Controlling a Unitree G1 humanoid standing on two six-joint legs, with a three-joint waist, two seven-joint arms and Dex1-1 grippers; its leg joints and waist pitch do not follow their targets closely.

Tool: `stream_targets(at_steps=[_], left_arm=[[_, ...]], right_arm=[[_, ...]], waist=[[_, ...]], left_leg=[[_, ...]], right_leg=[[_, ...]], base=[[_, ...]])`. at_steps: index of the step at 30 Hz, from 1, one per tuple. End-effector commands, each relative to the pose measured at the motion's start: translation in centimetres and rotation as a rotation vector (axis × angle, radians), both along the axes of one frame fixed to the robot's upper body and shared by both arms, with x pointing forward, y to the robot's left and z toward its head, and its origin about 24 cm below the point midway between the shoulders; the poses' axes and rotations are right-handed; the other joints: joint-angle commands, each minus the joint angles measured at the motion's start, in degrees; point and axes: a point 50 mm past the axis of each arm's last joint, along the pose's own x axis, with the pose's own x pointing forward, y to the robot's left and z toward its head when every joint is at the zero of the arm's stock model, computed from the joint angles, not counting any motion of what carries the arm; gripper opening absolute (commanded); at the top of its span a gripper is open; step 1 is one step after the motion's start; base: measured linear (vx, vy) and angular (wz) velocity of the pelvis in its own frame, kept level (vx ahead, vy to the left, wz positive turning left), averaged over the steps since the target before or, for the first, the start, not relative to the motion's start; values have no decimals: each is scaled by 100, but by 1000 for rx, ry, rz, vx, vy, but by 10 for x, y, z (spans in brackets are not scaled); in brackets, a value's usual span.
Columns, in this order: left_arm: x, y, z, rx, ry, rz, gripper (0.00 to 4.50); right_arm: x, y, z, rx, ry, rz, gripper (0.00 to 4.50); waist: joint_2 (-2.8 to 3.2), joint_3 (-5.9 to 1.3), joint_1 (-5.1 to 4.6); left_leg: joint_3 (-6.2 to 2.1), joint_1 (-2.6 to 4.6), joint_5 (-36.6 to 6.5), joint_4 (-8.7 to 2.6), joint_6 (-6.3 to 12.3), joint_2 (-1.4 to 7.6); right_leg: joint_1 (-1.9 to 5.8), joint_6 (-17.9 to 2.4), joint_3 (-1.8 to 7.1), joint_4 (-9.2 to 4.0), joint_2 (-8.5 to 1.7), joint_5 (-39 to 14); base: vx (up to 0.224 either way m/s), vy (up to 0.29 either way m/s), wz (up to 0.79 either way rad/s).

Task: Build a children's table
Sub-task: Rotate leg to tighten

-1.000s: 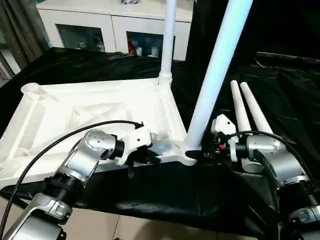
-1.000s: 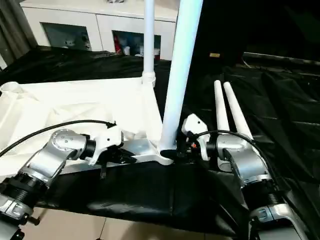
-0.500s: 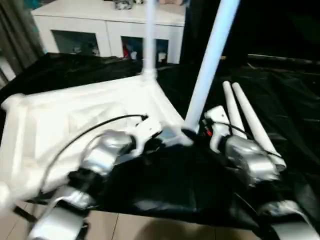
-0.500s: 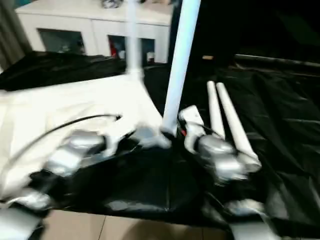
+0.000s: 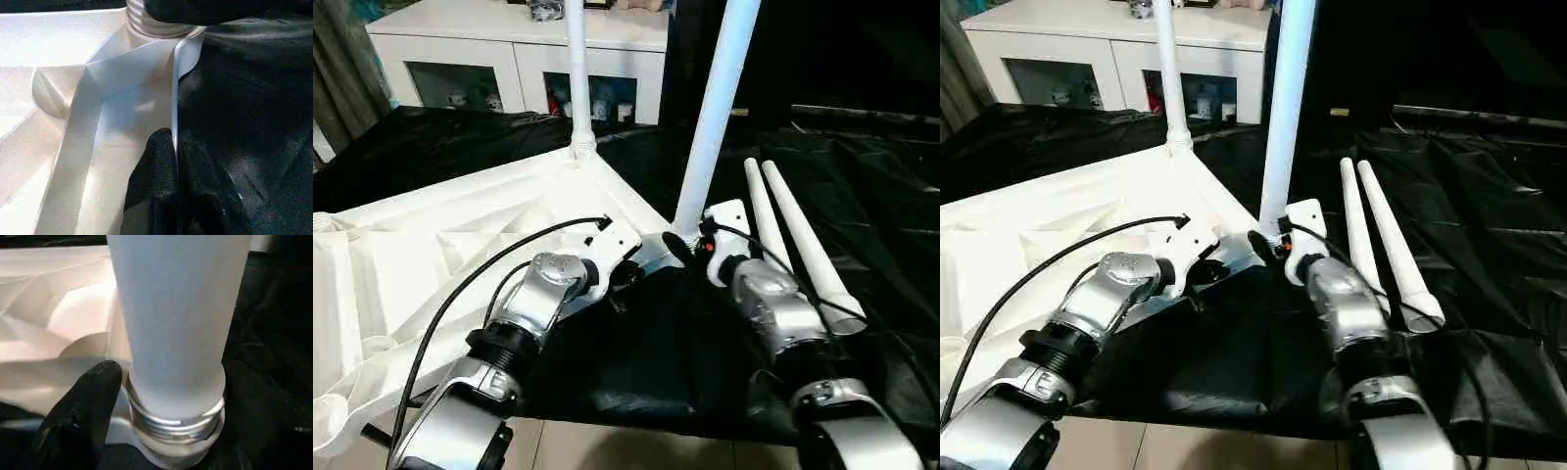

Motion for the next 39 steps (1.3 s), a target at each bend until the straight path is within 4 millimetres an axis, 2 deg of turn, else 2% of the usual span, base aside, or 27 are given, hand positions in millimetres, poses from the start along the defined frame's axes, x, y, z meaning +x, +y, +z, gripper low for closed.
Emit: stream_targets(at_steps=[1, 3, 4, 5, 9, 13, 14, 21, 23, 25, 28, 31, 39], left_arm=[[-1, 0, 9, -58, -53, -48, 0], [-5, 4, 9, -59, -55, -106, 0], [-7, 9, 8, -53, -47, -137, 0], [-8, 11, 8, -48, -41, -148, 0], [-26, 21, 10, -68, 4, -351, 0], [-33, 25, 11, -64, 31, -416, 0], [-33, 25, 11, -64, 34, -420, 0], [-37, 28, 12, -70, 42, -460, 0], [-38, 28, 12, -70, 42, -464, 0], [-38, 27, 12, -68, 41, -464, 0], [-38, 27, 12, -67, 40, -464, 0], [-38, 28, 12, -66, 38, -463, 0], [-36, 27, 11, -75, 28, -433, 0]], right_arm=[[-9, 14, -1, 24, 6, 183, 362], [-11, 5, 3, 17, 2, 228, 362], [-13, -3, 5, 5, 1, 263, 362], [-14, -7, 6, -1, 1, 279, 362], [-24, -26, 12, -46, 15, 418, 362], [-32, -29, 15, -62, 29, 512, 362], [-33, -29, 16, -64, 30, 521, 362], [-42, -26, 14, -111, 56, 646, 362], [-43, -25, 13, -111, 62, 654, 329], [-44, -24, 12, -110, 68, 661, 325], [-46, -24, 11, -111, 73, 666, 289], [-46, -26, 9, -108, 82, 663, 275], [-49, -31, -3, -69, 112, 591, 266]], waist=[[-63, -366, 38], [-70, -372, 39], [-49, -370, 40], [-55, -377, 40], [-28, -363, 49], [-13, -359, 109], [-18, -354, 109], [-34, -342, 198], [-43, -340, 203], [-44, -345, 206], [-51, -354, 208], [-54, -353, 209], [-70, -356, 210]], left_leg=[[9, -84, -684, -385, 499, 76], [13, -94, -549, -373, 611, 80], [5, -95, -534, -379, 622, 81], [9, -95, -518, -371, 647, 85], [4, -61, -615, -389, 634, 123], [30, -12, -668, -392, 621, 143], [29, -22, -665, -396, 607, 145], [28, -28, -740, -410, 450, 128], [23, -34, -719, -414, 433, 130], [21, -33, -686, -413, 432, 130], [23, -43, -639, -404, 442, 122], [24, -43, -609, -401, 457, 119], [25, -44, -580, -398, 478, 120]], right_leg=[[411, -1000, 281, -450, -296, -1454], [415, -1085, 287, -425, -302, -1239], [417, -1100, 278, -424, -302, -1236], [414, -1128, 282, -415, -299, -1189], [395, -1199, 289, -417, -304, -1211], [362, -1322, 305, -392, -287, -1058], [367, -1335, 306, -383, -286, -1033], [372, -1102, 309, -432, -306, -1473], [375, -1076, 309, -428, -304, -1489], [372, -1073, 310, -426, -303, -1452], [382, -1078, 308, -413, -300, -1372], [381, -1060, 305, -414, -299, -1382], [382, -1070, 304, -408, -297, -1359]], base=[[0, 0, 0], [0, 0, 0], [0, 0, 0], [0, 0, 0], [0, 0, 0], [0, 0, 0], [0, 0, 0], [0, 0, 0], [0, 0, 0], [0, 0, 0], [0, 0, 0], [0, 0, 0], [0, 0, 0]])
